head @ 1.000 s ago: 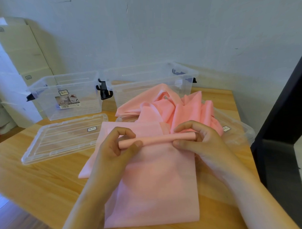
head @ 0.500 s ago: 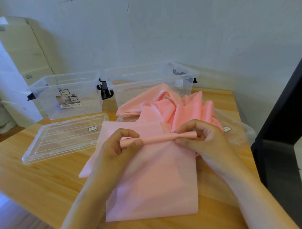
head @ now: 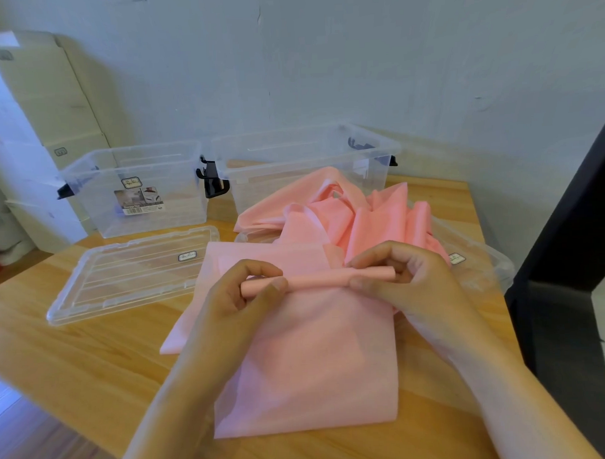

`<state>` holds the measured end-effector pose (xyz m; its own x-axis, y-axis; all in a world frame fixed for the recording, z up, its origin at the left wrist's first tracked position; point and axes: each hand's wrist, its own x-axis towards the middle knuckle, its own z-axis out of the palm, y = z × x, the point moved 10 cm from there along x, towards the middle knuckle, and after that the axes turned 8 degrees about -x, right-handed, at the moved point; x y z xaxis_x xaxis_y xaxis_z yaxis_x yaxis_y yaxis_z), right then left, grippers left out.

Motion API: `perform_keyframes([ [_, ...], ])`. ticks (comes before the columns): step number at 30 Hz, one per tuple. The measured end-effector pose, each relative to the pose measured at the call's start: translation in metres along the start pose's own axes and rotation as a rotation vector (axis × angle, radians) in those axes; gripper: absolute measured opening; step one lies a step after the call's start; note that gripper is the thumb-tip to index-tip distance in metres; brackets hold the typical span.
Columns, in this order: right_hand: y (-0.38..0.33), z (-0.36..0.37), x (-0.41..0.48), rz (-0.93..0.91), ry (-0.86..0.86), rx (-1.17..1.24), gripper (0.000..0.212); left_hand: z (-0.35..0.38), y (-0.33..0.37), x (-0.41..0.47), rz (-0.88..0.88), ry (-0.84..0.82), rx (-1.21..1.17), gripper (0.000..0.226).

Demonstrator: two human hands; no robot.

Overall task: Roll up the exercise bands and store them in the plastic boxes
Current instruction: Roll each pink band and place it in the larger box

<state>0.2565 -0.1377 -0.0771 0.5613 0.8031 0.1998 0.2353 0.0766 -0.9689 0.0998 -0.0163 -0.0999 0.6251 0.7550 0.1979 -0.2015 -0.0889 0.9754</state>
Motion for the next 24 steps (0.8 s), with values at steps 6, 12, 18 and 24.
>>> perform_keyframes([
  [6,0.007,0.008,0.0,0.06,-0.086,-0.004,0.016,-0.009,0.003,0.003,0.041,0.032,-0.007,0.017],
  [12,0.006,0.003,0.001,0.033,-0.032,-0.007,0.013,-0.005,-0.003,-0.001,-0.032,-0.01,-0.048,0.023],
  [18,0.004,0.001,0.0,0.02,-0.02,-0.013,0.016,-0.003,-0.002,-0.002,-0.052,0.004,-0.016,0.027],
  [24,0.011,0.005,0.0,0.098,-0.06,0.029,0.017,-0.001,0.001,-0.001,-0.016,-0.023,-0.089,0.03],
])
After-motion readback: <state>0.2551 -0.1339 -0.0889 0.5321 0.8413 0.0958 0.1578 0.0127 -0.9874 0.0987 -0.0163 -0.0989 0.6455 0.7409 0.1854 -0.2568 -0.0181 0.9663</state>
